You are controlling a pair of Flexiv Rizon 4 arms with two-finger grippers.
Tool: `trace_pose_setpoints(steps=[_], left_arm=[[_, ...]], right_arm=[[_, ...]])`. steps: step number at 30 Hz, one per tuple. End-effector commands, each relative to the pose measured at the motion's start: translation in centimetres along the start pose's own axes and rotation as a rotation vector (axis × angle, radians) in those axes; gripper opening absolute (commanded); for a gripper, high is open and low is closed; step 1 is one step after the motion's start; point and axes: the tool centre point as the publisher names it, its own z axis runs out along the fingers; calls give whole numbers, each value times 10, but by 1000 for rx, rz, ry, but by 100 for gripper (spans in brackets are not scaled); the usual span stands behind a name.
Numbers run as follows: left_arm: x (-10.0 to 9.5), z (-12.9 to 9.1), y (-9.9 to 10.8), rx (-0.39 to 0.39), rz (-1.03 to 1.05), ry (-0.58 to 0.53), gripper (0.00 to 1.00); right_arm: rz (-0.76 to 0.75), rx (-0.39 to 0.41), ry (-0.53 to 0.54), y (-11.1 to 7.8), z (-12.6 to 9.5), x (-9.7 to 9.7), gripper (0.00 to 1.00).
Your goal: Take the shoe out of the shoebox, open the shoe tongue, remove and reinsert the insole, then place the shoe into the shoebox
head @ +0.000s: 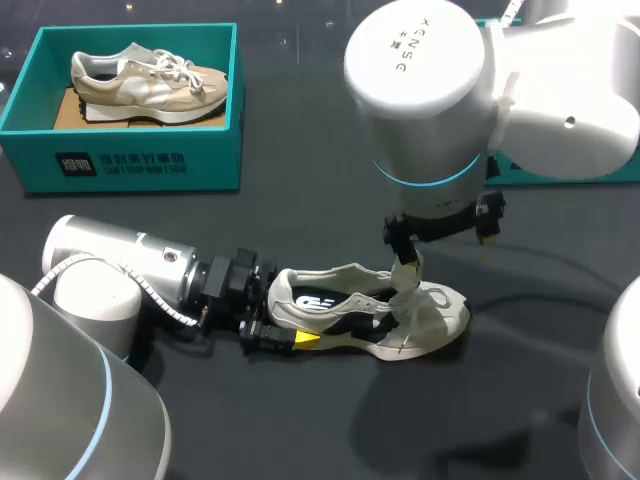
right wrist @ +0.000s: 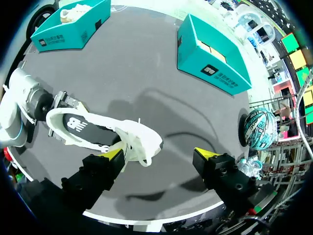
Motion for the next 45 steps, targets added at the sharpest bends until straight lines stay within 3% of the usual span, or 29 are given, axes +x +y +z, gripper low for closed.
trace_pose_setpoints(steps=[1, 2, 4, 5, 8, 12, 13, 22, 26, 28, 31, 33, 45], left_arm=[[1, -1, 0, 0, 0, -1, 0], [1, -1, 0, 0, 0, -1, 0], [1, -1, 0, 0, 0, -1, 0], [1, -1, 0, 0, 0, -1, 0], [1, -1, 0, 0, 0, -1, 0], [1, -1, 0, 0, 0, -1, 0], [1, -1, 0, 0, 0, -1, 0], [1, -1, 0, 0, 0, -1, 0], [1, -1, 0, 0, 0, -1, 0], [1, -1, 0, 0, 0, -1, 0], [1, -1, 0, 0, 0, -1, 0], [1, -1, 0, 0, 0, -1, 0], [1, -1, 0, 0, 0, -1, 0]], right_arm=[[-184, -7, 54, 9, -16, 9, 67], [-212, -8, 53, 12, -18, 13, 47], [-315, 3, 75, 16, -22, 25, 19], [-322, 3, 68, 19, -23, 31, 0], [-447, -9, 97, 25, -30, 50, 0], [-697, -39, 238, 22, -39, 78, 0], [-715, -50, 277, 20, -39, 80, 0], [-715, -50, 277, 20, -39, 80, 0], [-911, -47, 273, 31, -29, 118, 0], [-934, -42, 278, 33, -20, 132, 0], [-1007, -83, 320, 30, -5, 145, 0], [-1142, -135, 366, 21, 5, 155, 0], [-1142, -135, 366, 21, 5, 155, 0]])
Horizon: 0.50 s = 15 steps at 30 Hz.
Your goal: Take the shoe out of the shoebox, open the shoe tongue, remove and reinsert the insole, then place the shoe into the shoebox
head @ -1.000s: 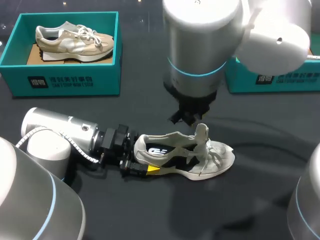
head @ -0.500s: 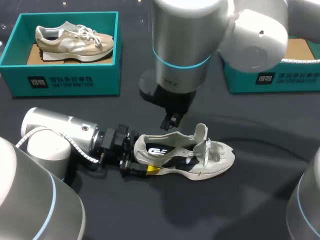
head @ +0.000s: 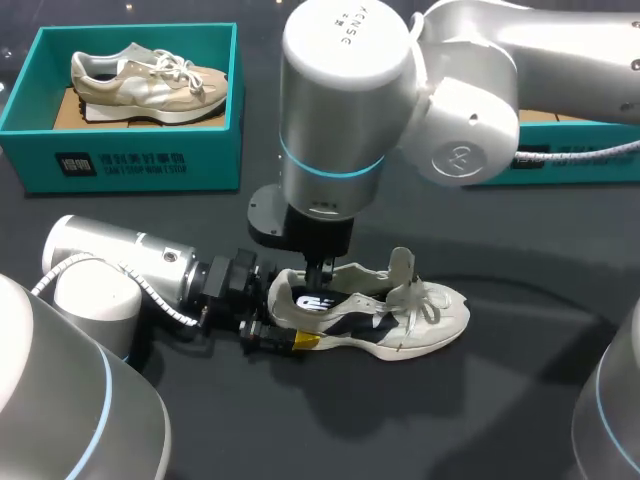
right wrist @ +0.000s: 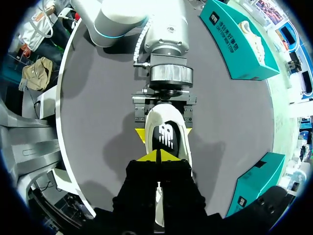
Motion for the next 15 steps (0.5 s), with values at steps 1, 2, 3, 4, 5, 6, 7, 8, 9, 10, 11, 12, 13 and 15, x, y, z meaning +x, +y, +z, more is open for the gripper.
trace_pose_setpoints(steps=[1, 2, 3, 4, 5, 6, 7, 8, 9, 10, 11, 12, 13, 15], left_arm=[[1, -1, 0, 0, 1, -1, 0], [1, -1, 0, 0, 1, -1, 0], [1, -1, 0, 0, 1, -1, 0], [1, -1, 0, 0, 1, -1, 0], [1, -1, 0, 0, 1, -1, 0], [1, -1, 0, 0, 1, -1, 0], [1, -1, 0, 0, 1, -1, 0], [1, -1, 0, 0, 1, -1, 0], [1, -1, 0, 0, 1, -1, 0], [1, -1, 0, 0, 1, -1, 0], [1, -1, 0, 0, 1, -1, 0], [1, -1, 0, 0, 1, -1, 0], [1, -1, 0, 0, 1, -1, 0], [1, -1, 0, 0, 1, -1, 0]], right_arm=[[-4, 3, 12, -4, 6, -2, 0], [-12, 15, 19, -6, 12, -3, 0], [-27, 11, 18, -8, 19, -4, 0], [-38, 1, 17, -11, 25, -6, 0], [-56, 10, 12, -14, 32, -6, 0], [-59, 19, 1, -19, 37, -6, 0], [-59, 19, 1, -19, 37, -6, 0], [-59, 19, 1, -19, 37, -6, 0], [-59, 19, 1, -19, 37, -6, 0], [-59, 19, 1, -19, 37, -6, 0], [-59, 19, 1, -19, 37, -6, 0], [-59, 19, 1, -19, 37, -6, 0], [-59, 19, 1, -19, 37, -6, 0], [-59, 19, 1, -19, 37, -6, 0]])
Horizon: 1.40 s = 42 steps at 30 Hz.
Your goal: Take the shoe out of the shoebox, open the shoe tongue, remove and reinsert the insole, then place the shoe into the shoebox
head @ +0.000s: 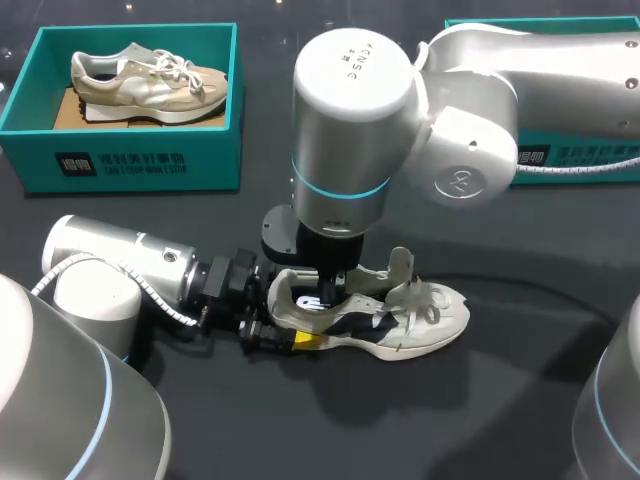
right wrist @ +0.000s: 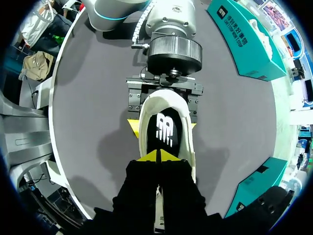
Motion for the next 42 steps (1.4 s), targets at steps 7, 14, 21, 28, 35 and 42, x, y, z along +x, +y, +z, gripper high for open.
trace_pose_setpoints(steps=[7, 14, 21, 28, 35, 42], left_arm=[[1, -1, 0, 0, 0, -1, 0], [1, -1, 0, 0, 0, -1, 0], [1, -1, 0, 0, 0, -1, 0], [1, -1, 0, 0, 0, -1, 0], [1, -1, 0, 0, 0, -1, 0], [1, -1, 0, 0, 0, -1, 0]], right_arm=[[-12, -16, 12, 0, 18, -7, 0], [-26, -91, -51, -18, 49, -10, 0], [-26, -91, -51, -18, 49, -10, 0], [2, -88, -26, -21, 66, -19, 0], [89, -44, -60, -38, 72, -22, 0], [100, -27, -129, -45, 65, -19, 0]])
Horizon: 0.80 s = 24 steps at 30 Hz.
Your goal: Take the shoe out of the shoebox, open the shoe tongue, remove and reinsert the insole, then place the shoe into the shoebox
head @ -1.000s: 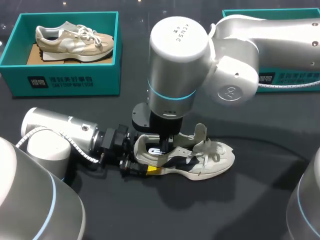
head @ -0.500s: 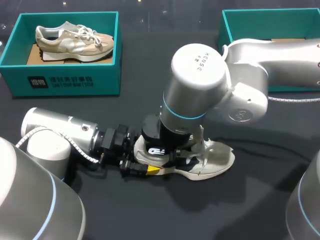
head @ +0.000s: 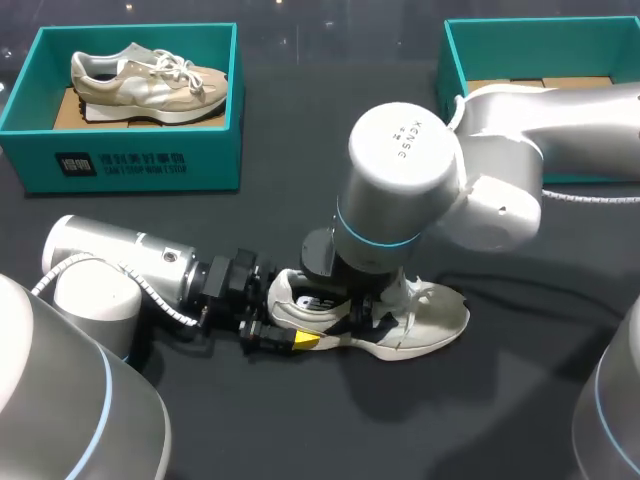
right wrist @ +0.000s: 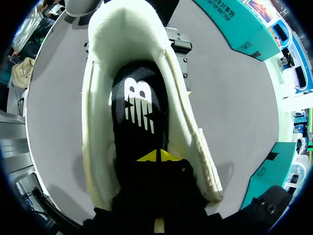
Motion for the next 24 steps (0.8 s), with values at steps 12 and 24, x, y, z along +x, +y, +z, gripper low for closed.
trace_pose_setpoints(steps=[12, 24], left_arm=[[1, -1, 0, 0, 1, -1, 0], [1, -1, 0, 0, 1, -1, 0]], right_arm=[[-12, 11, -34, -4, -2, -3, 66], [-25, 34, 103, -3, 23, -6, 50]])
